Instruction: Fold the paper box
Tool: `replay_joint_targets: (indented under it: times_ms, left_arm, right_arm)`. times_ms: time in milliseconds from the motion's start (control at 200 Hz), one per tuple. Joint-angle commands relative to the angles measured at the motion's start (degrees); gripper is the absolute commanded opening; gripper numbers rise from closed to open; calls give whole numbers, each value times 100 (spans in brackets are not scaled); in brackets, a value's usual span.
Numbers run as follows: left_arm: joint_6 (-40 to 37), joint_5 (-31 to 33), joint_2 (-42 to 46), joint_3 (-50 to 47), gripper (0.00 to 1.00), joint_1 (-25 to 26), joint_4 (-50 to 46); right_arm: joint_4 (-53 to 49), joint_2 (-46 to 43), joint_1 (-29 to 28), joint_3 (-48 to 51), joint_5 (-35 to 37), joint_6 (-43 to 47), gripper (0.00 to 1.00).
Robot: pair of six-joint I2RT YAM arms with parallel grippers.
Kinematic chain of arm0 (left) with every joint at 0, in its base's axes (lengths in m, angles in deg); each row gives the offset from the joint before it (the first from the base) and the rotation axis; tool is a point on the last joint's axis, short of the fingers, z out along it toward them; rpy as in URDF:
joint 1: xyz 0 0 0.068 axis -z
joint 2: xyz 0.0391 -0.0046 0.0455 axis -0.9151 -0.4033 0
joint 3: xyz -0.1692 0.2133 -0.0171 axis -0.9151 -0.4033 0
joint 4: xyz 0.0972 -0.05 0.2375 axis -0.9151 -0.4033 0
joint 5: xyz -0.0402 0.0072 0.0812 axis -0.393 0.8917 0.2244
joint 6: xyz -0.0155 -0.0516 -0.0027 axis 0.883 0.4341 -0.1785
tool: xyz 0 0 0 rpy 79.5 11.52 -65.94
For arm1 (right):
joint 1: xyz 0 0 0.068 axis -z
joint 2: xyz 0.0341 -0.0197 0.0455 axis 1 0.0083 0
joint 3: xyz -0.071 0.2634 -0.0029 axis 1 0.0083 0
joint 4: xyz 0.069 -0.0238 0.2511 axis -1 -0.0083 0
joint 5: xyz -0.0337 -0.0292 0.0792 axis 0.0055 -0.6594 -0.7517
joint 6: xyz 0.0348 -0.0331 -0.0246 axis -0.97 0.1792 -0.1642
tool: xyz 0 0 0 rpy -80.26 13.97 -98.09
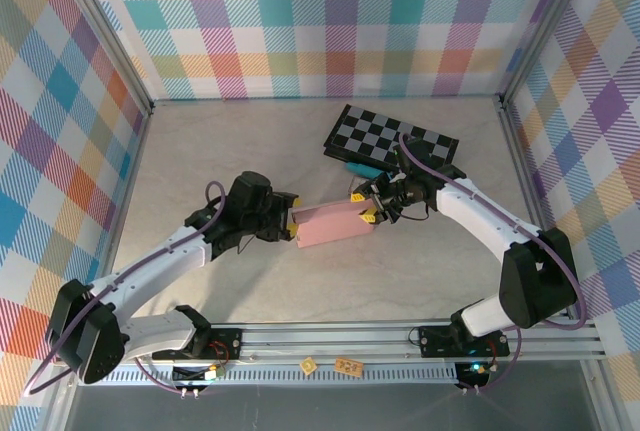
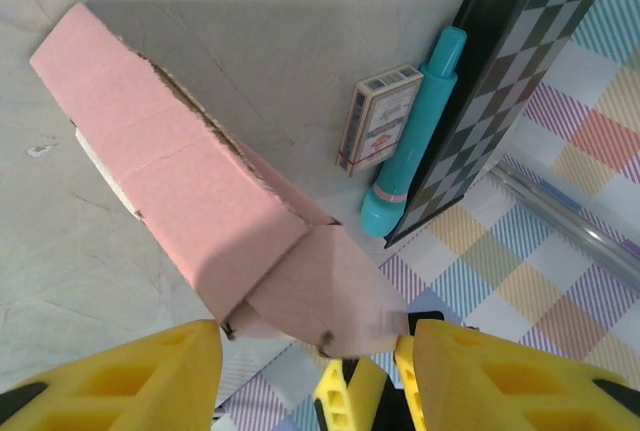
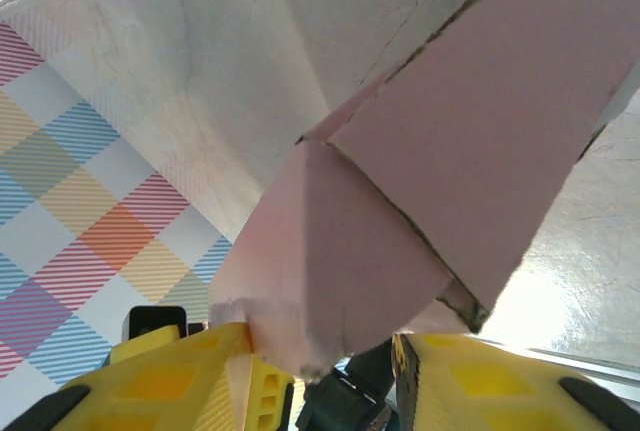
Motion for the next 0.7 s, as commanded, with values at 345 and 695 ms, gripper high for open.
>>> replay_joint_targets:
  times_ms: [345,695]
  left_arm:
    - [179,310,17,-267,35,187,164]
    - [153,347,87,-581,28,241,140]
  right_arm:
    - [-193,32,30,224,97,78,41]
    - [-582,-62,38,36,211,418,52]
